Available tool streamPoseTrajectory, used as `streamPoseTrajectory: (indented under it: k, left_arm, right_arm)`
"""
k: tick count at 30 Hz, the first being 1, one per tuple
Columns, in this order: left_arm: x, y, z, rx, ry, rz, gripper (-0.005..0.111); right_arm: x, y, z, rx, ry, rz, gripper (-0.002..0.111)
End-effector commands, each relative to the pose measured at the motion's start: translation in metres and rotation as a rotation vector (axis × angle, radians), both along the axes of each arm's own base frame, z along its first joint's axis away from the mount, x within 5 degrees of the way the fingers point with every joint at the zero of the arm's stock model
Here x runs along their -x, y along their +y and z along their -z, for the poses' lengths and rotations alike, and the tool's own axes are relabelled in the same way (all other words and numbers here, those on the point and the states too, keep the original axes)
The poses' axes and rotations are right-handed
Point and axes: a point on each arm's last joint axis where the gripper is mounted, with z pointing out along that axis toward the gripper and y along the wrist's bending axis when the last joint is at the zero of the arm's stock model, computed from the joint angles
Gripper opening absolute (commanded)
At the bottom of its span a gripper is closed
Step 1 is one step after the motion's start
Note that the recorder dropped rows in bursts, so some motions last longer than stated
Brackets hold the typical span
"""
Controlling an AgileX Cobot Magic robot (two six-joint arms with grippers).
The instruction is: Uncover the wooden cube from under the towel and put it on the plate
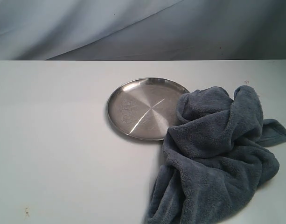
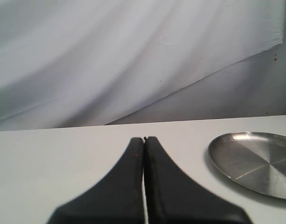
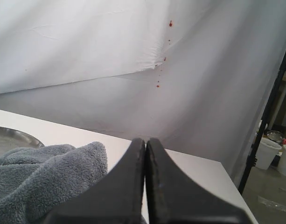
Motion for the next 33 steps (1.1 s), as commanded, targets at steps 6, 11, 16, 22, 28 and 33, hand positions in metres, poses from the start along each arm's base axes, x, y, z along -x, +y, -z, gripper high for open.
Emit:
streamPoseTrajectory:
  k: [6,11,16,22,28,33]
  left_arm:
    - [0.000,0.000,0.000,0.006,-0.010,-0.003,0.000]
    - [0.000,0.000,0.000,0.006,-0.010,-0.003,0.000]
    - [0.000,0.000,0.000,0.006,-0.010,-0.003,0.000]
    - [0.000,0.000,0.000,0.006,-0.010,-0.003,0.000]
    - [0.000,0.000,0.000,0.006,-0.010,-0.003,0.000]
    - [0.000,0.000,0.000,0.006,-0.010,-0.003,0.000]
  right_arm:
    - [0.000,0.000,0.001,-0.012,0.000,-0.004,0.000]
    - [0.000,0.000,0.001,-0.012,0.000,-0.004,0.000]
    - [0.000,0.000,0.001,-0.012,0.000,-0.004,0.000]
    - [0.000,0.000,0.001,-0.021,0.002,-0.005,0.000]
    - [0.000,0.000,0.000,-0.026,-0.006,-0.005,0.000]
    - [0.002,0.000,-0.010,-0.070,-0.112,-0.014,0.000]
